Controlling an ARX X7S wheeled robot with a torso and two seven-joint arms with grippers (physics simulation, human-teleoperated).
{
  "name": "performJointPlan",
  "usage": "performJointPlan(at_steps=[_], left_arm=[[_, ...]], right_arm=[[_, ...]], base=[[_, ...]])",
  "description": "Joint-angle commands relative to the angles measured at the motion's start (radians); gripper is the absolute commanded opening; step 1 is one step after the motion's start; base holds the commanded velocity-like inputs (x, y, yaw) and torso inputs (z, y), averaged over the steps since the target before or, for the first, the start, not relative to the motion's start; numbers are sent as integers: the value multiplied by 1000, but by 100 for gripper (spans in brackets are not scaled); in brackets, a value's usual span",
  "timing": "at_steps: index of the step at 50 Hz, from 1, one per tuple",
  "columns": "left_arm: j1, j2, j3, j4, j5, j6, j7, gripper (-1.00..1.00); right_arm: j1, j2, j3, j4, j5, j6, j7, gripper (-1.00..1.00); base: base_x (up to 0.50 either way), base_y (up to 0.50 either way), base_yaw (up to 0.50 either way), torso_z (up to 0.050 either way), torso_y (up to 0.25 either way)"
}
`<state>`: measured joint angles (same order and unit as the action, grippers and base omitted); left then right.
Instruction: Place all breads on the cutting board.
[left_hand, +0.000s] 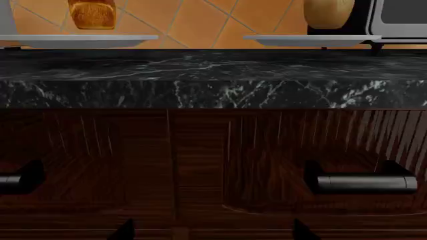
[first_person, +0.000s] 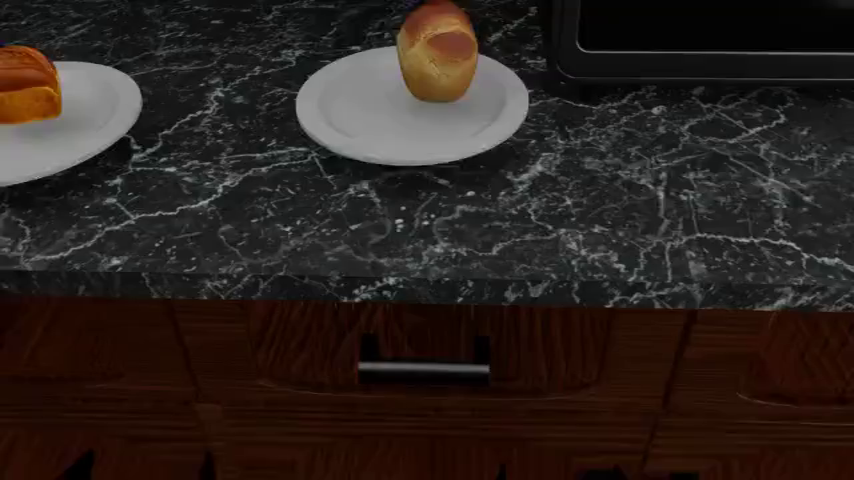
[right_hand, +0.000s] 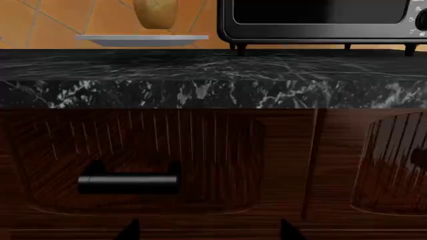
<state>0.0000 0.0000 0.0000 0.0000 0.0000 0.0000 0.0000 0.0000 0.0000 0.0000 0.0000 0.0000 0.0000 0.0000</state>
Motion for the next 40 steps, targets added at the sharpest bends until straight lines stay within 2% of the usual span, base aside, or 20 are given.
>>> performJointPlan(at_steps=[1,3,5,6,9,10,13,14,15,24,27,30,32,35,36,38,39,40], left_arm=[[-8,-10,11,-24,-10,16,-10,100],[-16,-21,12,-9,-32,-13,-21,100],[25,-31,42,32,20,23,-54,100],[28,-34,46,34,18,24,-58,100],[44,-38,56,47,20,33,-67,100],[0,-37,43,1,-36,1,-43,100],[-9,-44,50,-6,-43,0,-50,100],[-150,0,150,-150,-150,150,-150,100],[0,-10,11,0,-10,0,-11,100],[-3,-41,49,1,-28,-31,-46,100],[-6,-56,49,107,-31,-142,-58,100],[-57,-84,31,316,-45,-361,-65,100],[-92,-96,25,383,-55,-468,-66,100],[-142,-118,33,481,-50,-622,-70,100],[-164,-125,31,524,-53,-677,-70,100],[-208,-136,30,583,-66,-778,-60,100],[-221,-142,36,593,-67,-807,-56,100],[-253,-145,29,630,-77,-855,-53,100]], right_arm=[[0,9,-13,0,9,0,13,100],[0,14,-19,-4,11,14,37,100],[0,24,-33,-10,-30,30,85,100],[1,34,-49,-29,-55,93,90,100],[0,34,-44,-20,-10,57,79,100],[1,36,-44,-2,36,1,44,100],[1,43,-53,2,41,-6,52,100],[150,0,-150,150,150,-150,133,100],[0,9,-13,0,9,0,13,100],[0,34,-62,-30,24,28,69,100],[1,44,-76,-26,3,23,93,100],[3,56,-93,-22,-37,9,121,100],[4,67,-110,-37,-86,52,145,100],[4,72,-114,-26,-81,17,153,100],[48,175,29,-176,34,167,72,100],[60,191,43,-476,49,467,59,100],[59,192,43,-556,50,574,60,100],[132,217,34,-619,46,707,54,100]], base=[[0,0,0,0,0],[0,0,0,0,0],[0,0,0,0,0],[0,0,0,0,0],[0,0,0,0,0],[0,0,0,0,0],[0,0,0,0,0],[0,0,0,0,0],[0,0,0,0,0],[0,0,0,0,0],[0,0,0,0,0],[0,0,0,0,0],[0,0,0,0,0],[0,0,0,0,0],[0,0,0,0,0],[0,0,0,0,0],[0,0,0,0,0],[0,0,0,0,0]])
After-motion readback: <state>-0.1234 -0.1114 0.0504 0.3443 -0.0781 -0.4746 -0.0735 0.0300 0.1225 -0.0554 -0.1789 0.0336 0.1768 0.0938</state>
